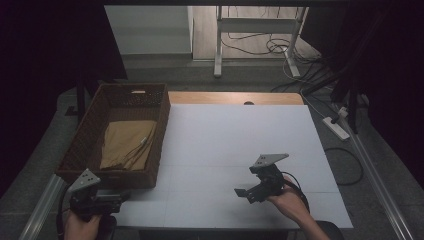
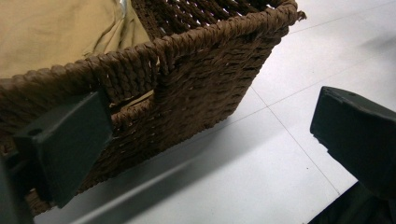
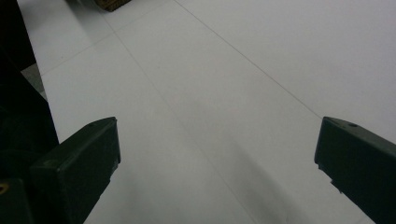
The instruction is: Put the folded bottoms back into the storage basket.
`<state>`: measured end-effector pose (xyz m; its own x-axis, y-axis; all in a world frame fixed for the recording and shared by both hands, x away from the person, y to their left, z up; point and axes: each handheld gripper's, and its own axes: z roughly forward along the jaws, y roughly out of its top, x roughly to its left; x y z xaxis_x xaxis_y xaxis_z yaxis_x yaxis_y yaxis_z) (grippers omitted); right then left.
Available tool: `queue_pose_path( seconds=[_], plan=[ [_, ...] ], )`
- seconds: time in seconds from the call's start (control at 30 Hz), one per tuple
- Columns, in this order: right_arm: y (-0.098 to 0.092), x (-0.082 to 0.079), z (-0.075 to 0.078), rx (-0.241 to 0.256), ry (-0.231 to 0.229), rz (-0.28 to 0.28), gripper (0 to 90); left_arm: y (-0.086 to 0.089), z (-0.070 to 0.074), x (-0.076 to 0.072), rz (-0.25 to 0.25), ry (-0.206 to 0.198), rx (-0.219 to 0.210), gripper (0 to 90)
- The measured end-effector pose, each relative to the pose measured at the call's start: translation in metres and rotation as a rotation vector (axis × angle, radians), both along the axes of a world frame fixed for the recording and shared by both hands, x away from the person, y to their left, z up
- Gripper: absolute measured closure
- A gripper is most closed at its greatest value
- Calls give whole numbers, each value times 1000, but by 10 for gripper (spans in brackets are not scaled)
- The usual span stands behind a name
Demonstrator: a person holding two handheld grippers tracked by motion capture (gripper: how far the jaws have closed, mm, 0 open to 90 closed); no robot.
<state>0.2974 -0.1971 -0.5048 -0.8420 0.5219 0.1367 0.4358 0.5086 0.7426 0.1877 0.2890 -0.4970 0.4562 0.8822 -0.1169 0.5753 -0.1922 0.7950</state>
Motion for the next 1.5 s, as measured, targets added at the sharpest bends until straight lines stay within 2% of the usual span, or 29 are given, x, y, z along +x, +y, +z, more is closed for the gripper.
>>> queue_pose_path(
  seconds=[0.23, 0.6, 0.9, 1.17, 1.5],
  plan=[
    [-18, -7, 2, 10, -10, -41, 10, 0, 0, 0, 0, -1, 3, 0],
    [-52, -16, 2, 7, -9, -139, 11, 0, 0, 1, -2, -1, -5, 0],
    [-74, -23, 4, 24, -17, -201, 11, 0, 0, 1, -4, 0, -4, 0],
    [-84, -27, 5, 38, -26, -238, 10, 1, 0, 1, -9, 1, -11, 0],
    [-93, -32, 9, 34, -35, -276, 11, 1, 0, 1, -9, 2, -11, 0]
  ],
)
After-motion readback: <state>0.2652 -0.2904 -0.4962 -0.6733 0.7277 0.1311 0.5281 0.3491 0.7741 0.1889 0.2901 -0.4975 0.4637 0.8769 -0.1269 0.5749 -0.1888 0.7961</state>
